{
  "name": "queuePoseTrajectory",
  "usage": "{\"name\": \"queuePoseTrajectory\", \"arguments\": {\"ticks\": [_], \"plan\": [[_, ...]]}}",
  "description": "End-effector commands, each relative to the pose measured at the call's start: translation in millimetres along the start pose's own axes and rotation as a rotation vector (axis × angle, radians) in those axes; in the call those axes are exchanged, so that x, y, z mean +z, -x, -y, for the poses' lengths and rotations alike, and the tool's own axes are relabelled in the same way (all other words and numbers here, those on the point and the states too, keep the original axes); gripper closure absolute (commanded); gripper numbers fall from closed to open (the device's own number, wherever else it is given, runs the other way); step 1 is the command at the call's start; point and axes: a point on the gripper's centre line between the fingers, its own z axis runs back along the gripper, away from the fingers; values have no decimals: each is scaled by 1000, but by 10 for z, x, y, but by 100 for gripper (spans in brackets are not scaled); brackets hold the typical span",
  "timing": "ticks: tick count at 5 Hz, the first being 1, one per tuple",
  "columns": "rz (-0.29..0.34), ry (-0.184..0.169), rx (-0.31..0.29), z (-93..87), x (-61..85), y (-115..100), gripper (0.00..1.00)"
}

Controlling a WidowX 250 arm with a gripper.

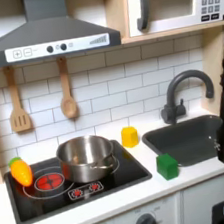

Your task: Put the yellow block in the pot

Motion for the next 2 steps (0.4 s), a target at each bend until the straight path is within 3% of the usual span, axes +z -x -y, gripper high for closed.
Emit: {"name": "queuePoseTrajectory", "arguments": {"ticks": [1, 2], "plan": [[0, 0, 2, -2, 0, 0, 0], [3, 2, -4, -44, -101, -201, 0]]}}
